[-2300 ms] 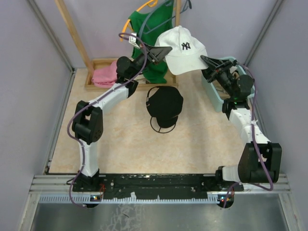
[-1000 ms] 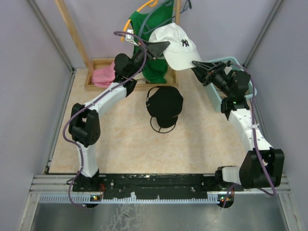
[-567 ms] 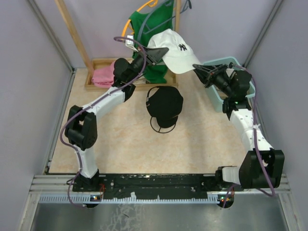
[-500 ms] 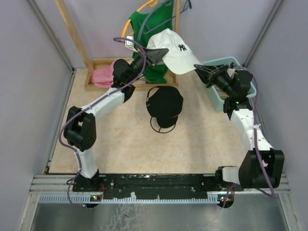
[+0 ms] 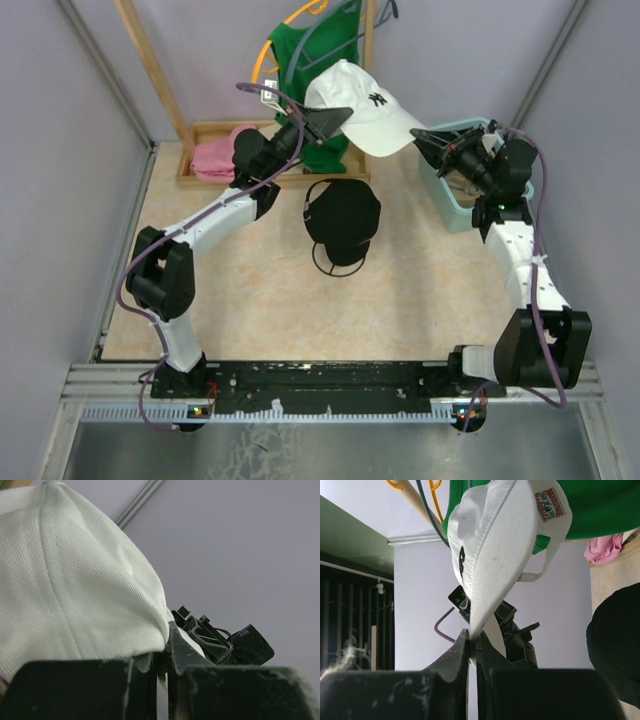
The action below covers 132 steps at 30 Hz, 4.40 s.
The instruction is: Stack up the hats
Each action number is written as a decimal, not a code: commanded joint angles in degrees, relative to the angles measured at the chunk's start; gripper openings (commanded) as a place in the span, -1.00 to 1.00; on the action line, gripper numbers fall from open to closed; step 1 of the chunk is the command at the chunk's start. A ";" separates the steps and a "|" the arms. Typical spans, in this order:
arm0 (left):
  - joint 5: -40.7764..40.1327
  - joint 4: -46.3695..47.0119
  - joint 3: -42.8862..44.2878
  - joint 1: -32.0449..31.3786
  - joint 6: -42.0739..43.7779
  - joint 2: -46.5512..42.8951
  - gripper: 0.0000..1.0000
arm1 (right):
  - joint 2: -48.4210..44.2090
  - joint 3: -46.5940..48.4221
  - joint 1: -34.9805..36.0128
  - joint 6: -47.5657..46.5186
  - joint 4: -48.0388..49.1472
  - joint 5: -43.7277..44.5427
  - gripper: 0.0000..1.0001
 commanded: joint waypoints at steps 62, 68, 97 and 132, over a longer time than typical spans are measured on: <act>35.98 -55.70 1.57 12.64 29.51 4.56 -0.60 | 7.24 -3.73 -9.18 17.70 43.74 -15.38 -1.00; 33.35 -57.01 -3.13 13.05 30.31 3.70 -0.88 | 7.47 -3.70 -8.66 17.25 43.55 -17.69 -1.00; 29.28 -52.53 -12.28 18.47 25.00 0.37 -0.93 | 24.44 -3.59 4.20 37.50 77.57 -17.87 -1.00; 29.64 -43.67 -23.15 20.06 22.73 1.31 -0.95 | 20.27 -31.45 -3.68 24.71 74.33 -25.54 -1.00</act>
